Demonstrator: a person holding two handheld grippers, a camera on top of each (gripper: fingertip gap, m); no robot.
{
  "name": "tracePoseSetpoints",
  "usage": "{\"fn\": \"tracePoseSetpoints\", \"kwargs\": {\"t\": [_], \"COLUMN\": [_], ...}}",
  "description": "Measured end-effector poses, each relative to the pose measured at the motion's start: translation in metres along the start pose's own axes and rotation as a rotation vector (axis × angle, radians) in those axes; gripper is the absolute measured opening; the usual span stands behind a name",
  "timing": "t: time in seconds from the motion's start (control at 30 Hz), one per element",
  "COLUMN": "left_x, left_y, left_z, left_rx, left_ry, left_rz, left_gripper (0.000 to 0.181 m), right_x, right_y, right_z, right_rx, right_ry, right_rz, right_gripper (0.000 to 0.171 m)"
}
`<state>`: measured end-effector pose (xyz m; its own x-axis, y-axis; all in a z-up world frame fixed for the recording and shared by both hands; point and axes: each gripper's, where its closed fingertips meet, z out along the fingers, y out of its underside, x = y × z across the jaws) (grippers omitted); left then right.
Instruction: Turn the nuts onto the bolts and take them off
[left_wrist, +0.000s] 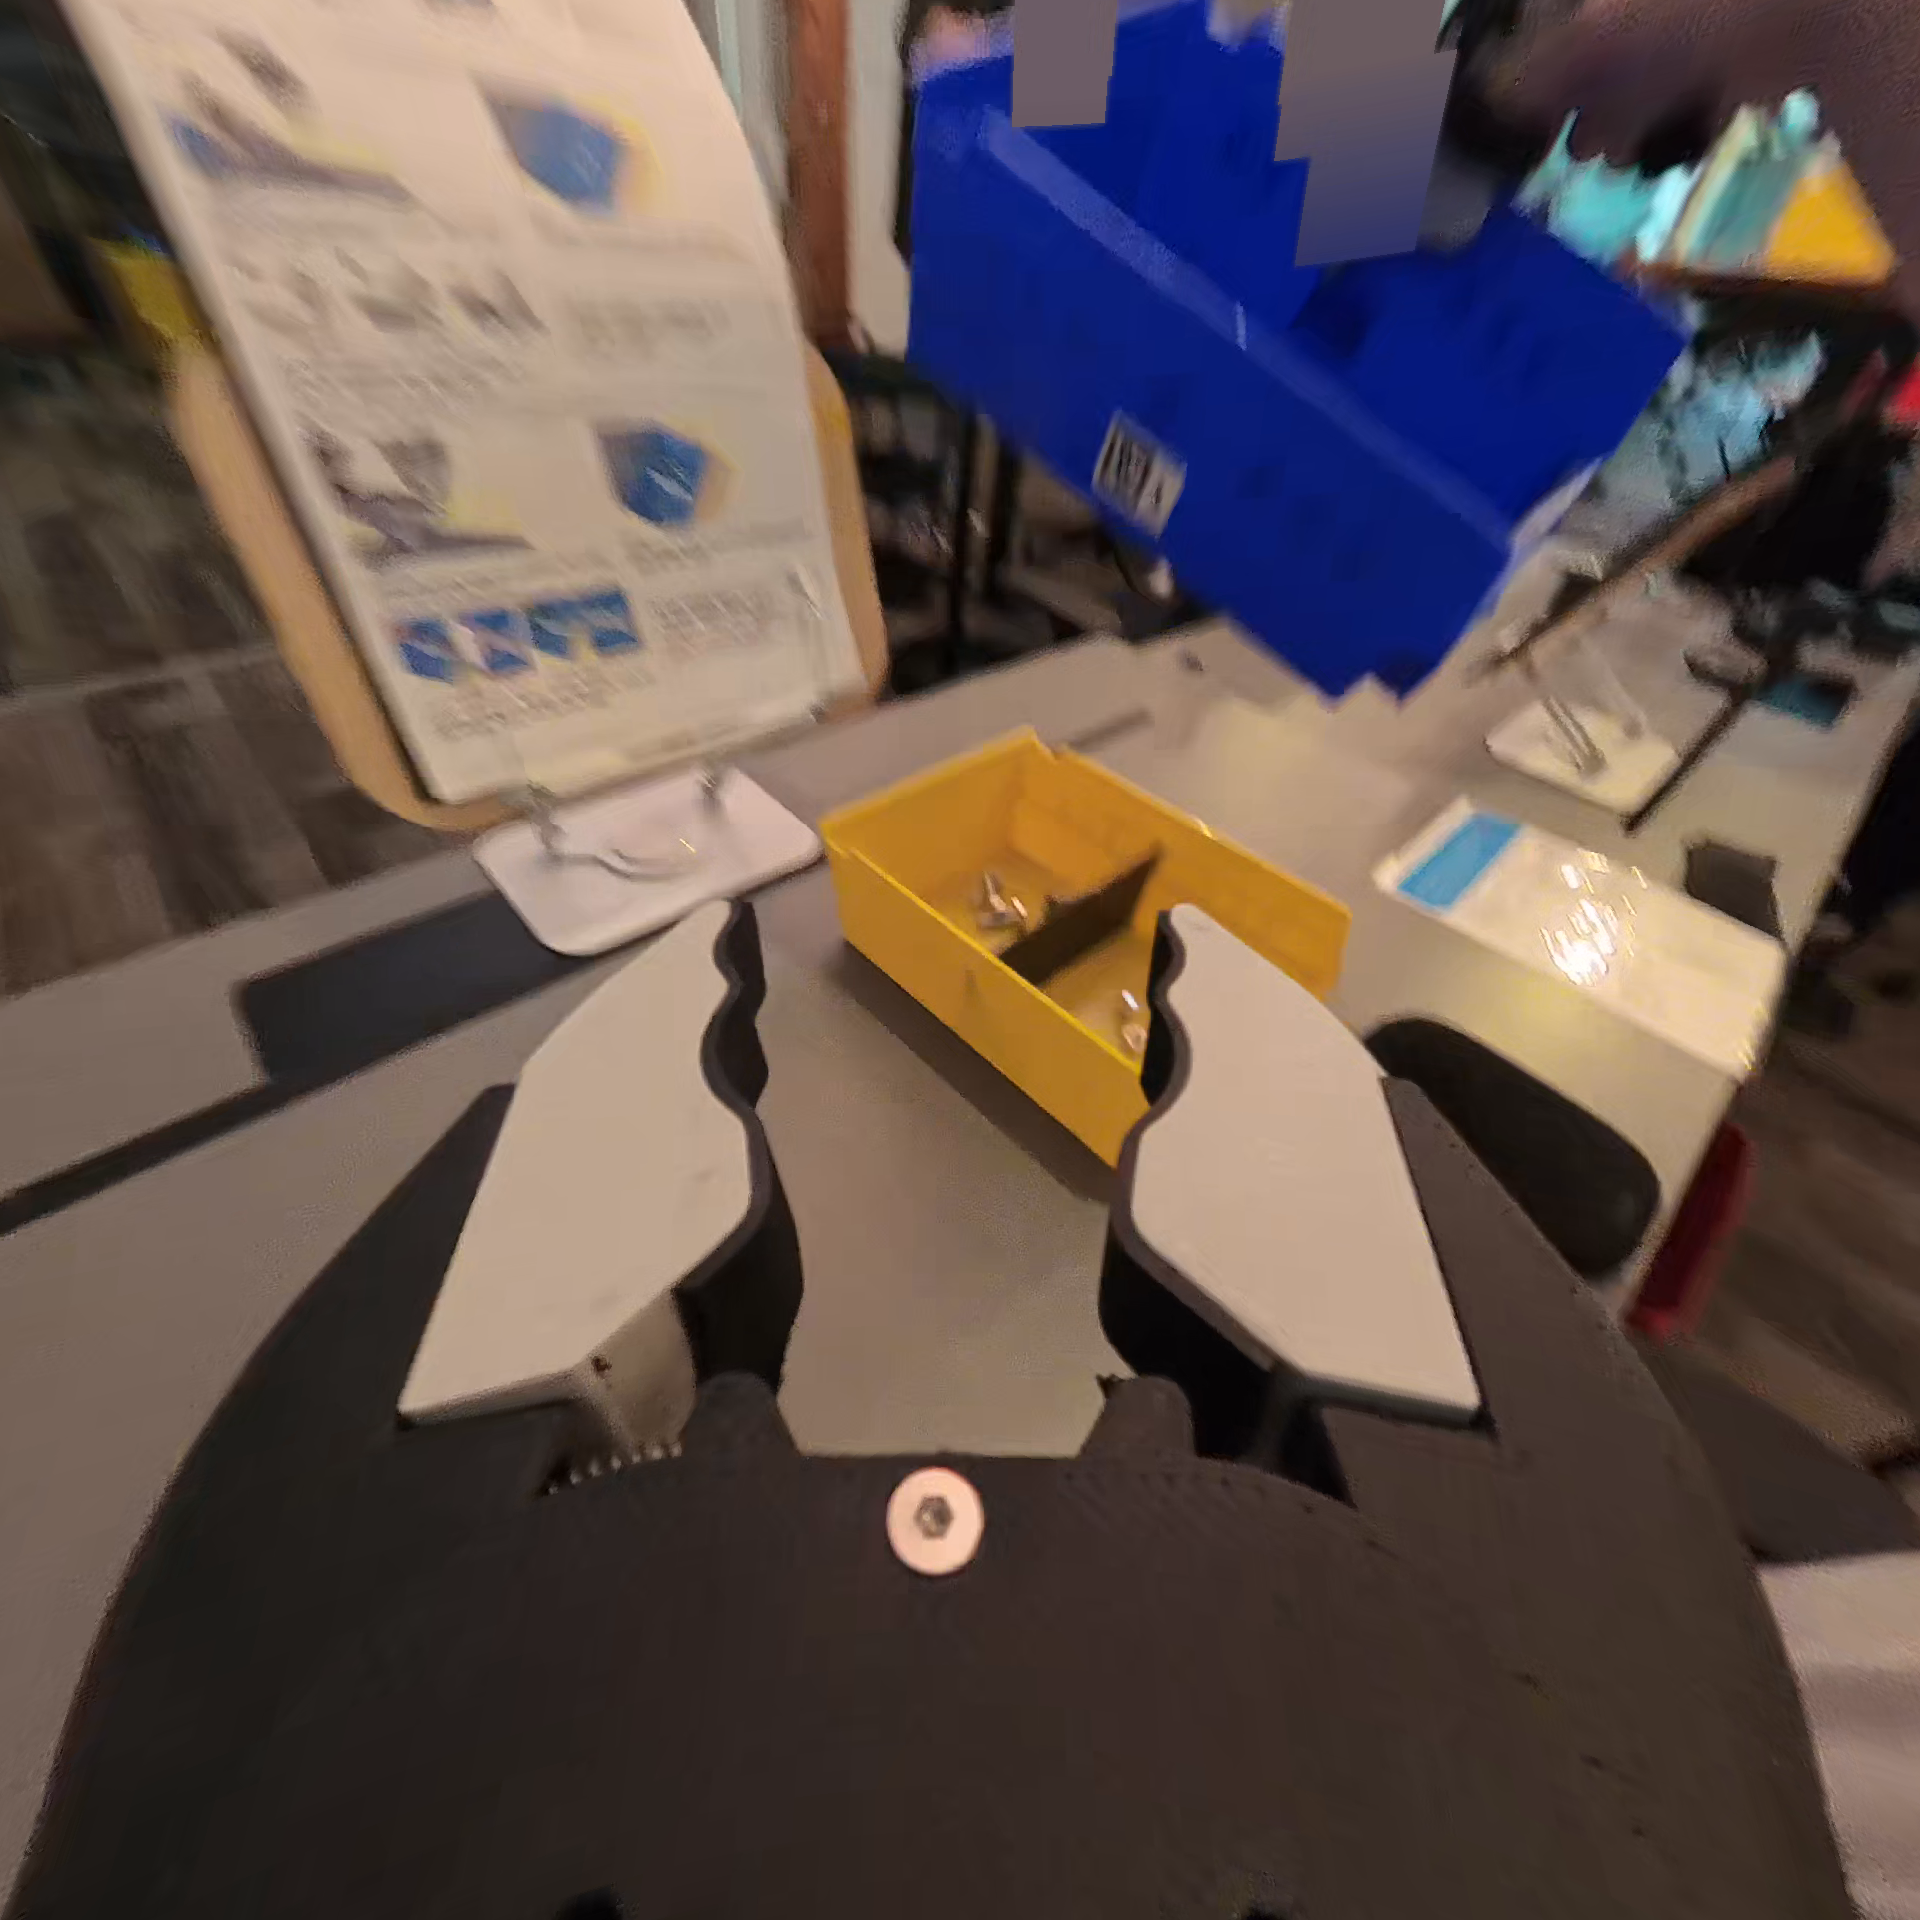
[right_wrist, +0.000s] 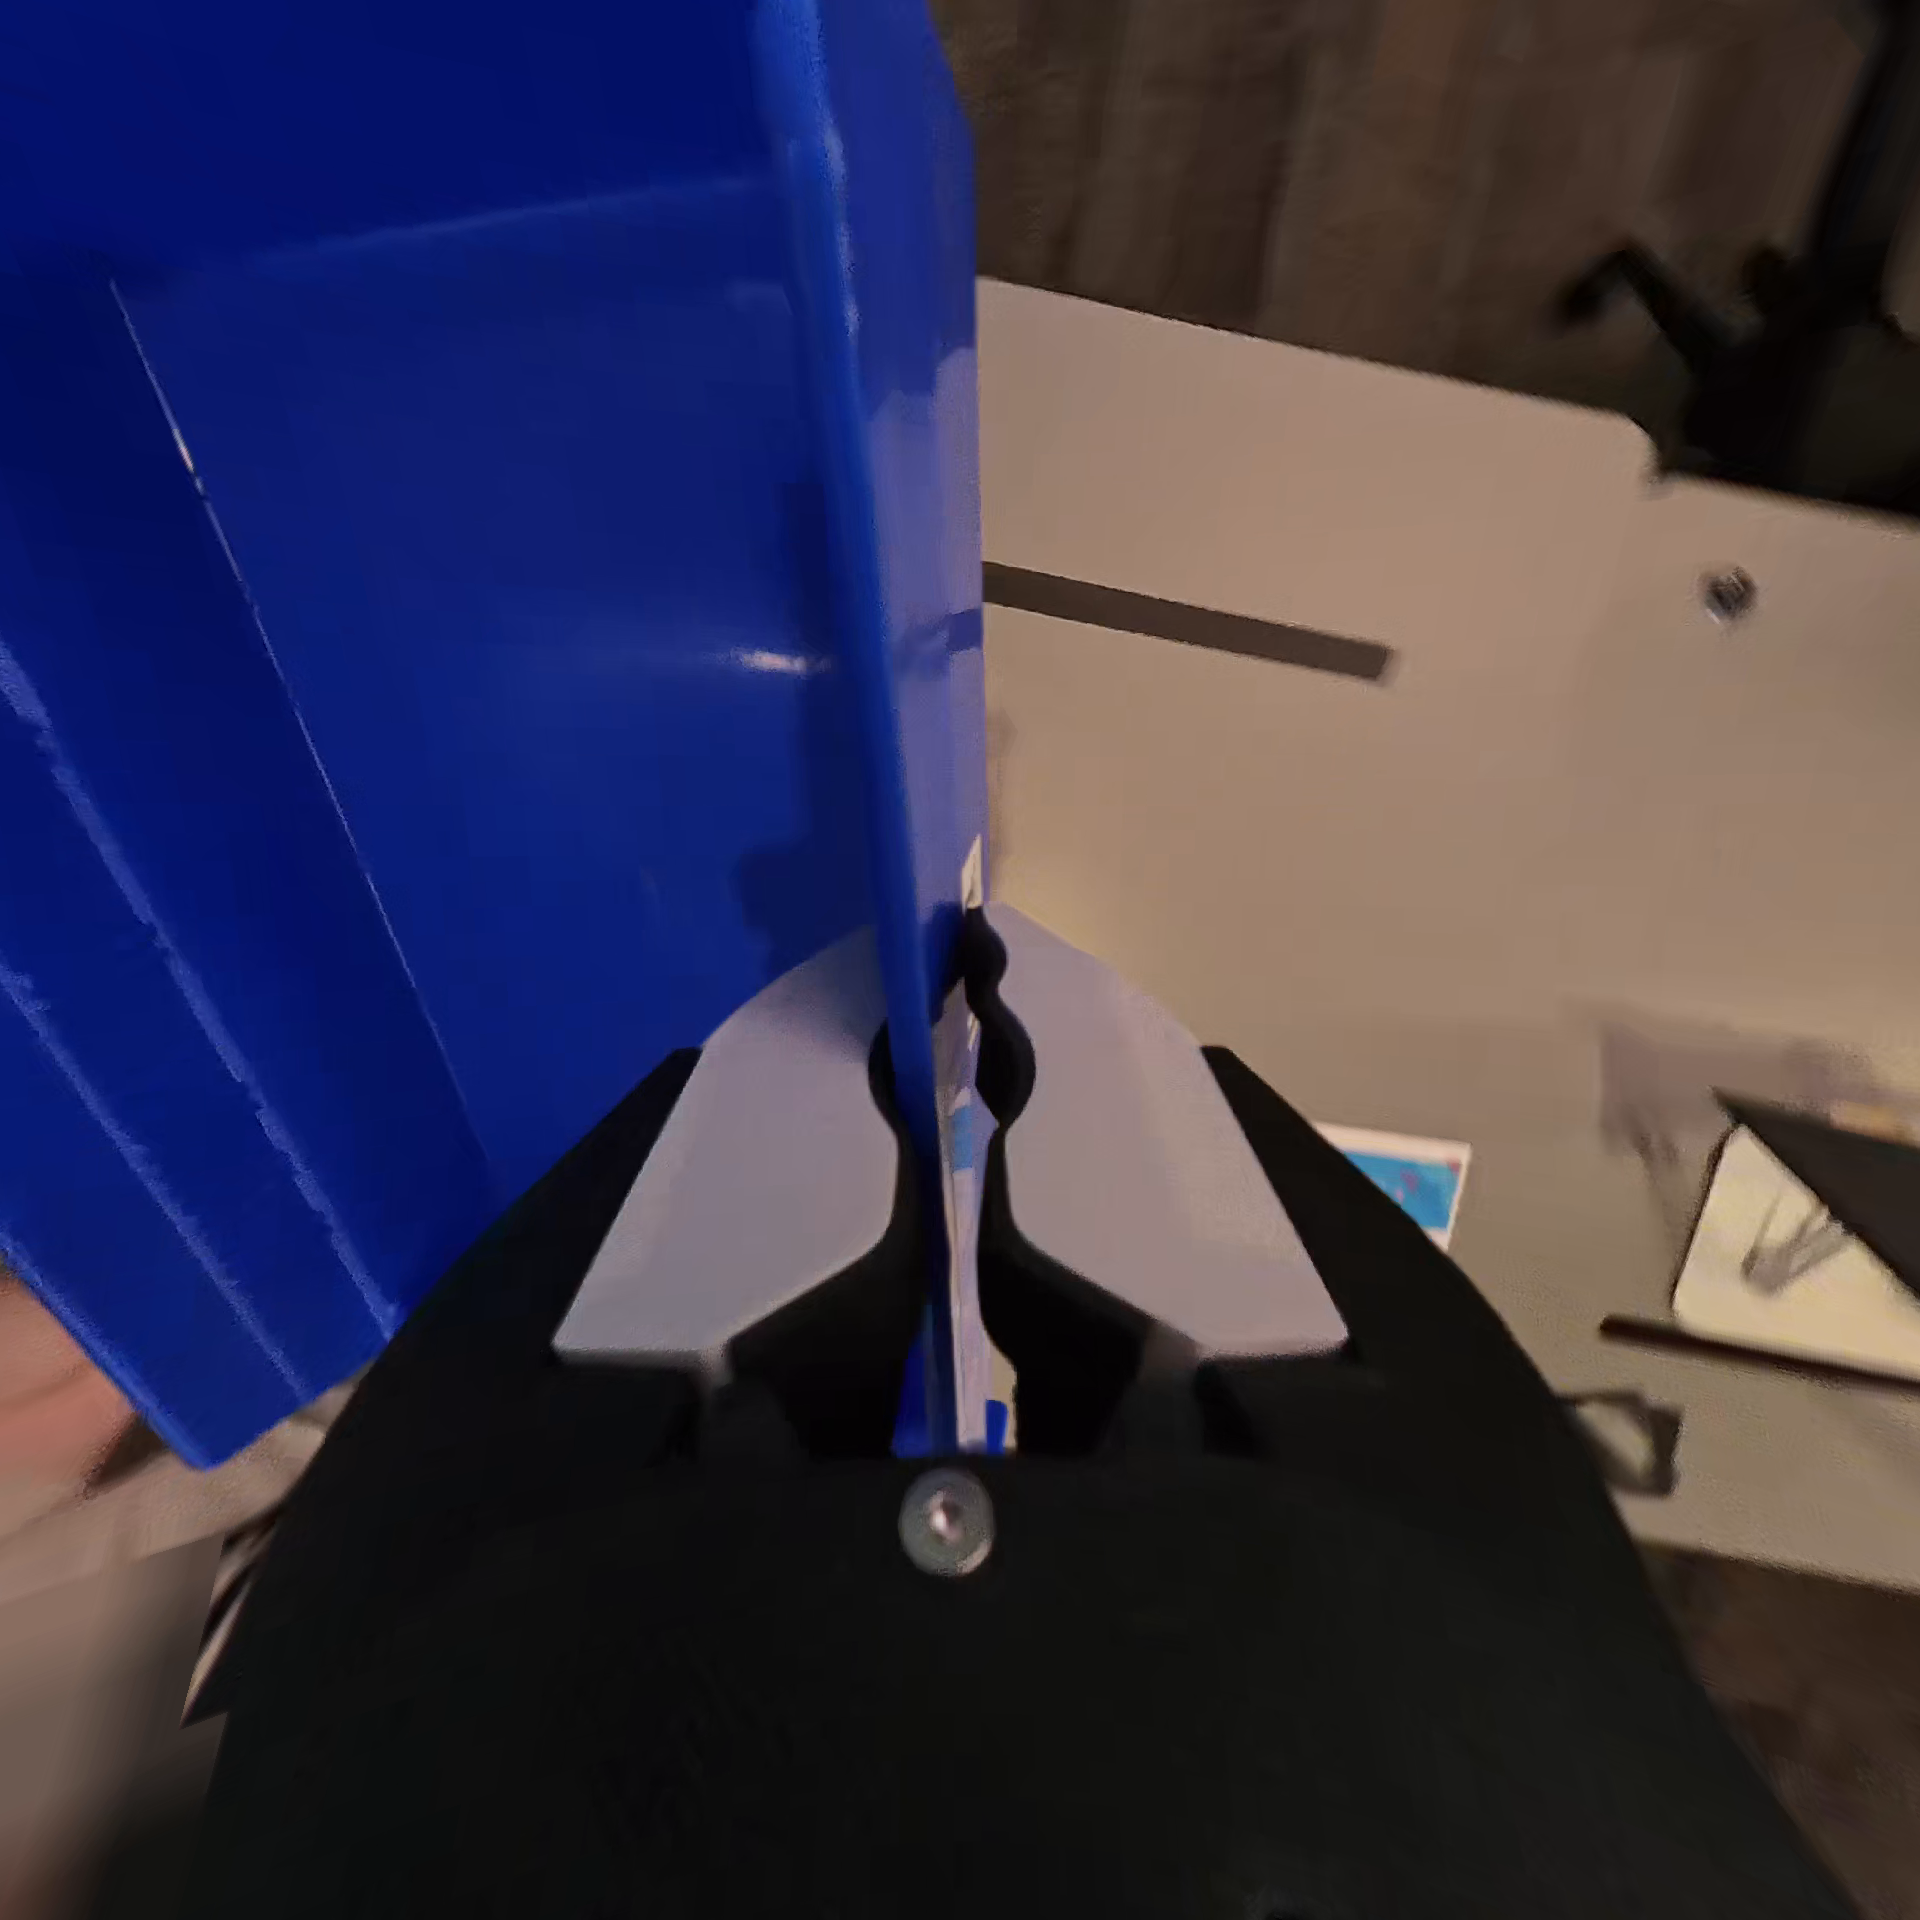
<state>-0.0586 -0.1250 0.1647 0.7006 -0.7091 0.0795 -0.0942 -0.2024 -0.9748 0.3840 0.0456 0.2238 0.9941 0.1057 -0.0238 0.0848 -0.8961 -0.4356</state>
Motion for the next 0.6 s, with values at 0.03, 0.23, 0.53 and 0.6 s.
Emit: {"fn": "tracePoseSetpoints", "kwargs": {"t": [0.03, 0.23, 0.53, 0.6], "left_x": [0.012, 0.059, 0.035, 0.037], "left_y": [0.010, 0.097, 0.216, 0.218], "left_z": [0.019, 0.159, 0.237, 0.232], "left_rx": [-0.068, -0.413, -0.835, -0.891], "left_ry": [0.054, 0.172, 0.156, 0.195], "left_rz": [0.007, 0.039, -0.124, -0.111], "left_gripper": [0.071, 0.071, 0.076, 0.065], "right_x": [0.040, 0.191, 0.245, 0.247], "right_y": [0.017, 0.155, 0.295, 0.303], "right_z": [-0.007, 0.002, 0.079, 0.089], "right_rx": [0.021, 0.062, -0.084, -0.114], "right_ry": [0.023, 0.031, -0.033, -0.020], "right_rz": [0.091, 0.499, 0.639, 0.619], "right_gripper": [0.007, 0.008, 0.010, 0.010]}}
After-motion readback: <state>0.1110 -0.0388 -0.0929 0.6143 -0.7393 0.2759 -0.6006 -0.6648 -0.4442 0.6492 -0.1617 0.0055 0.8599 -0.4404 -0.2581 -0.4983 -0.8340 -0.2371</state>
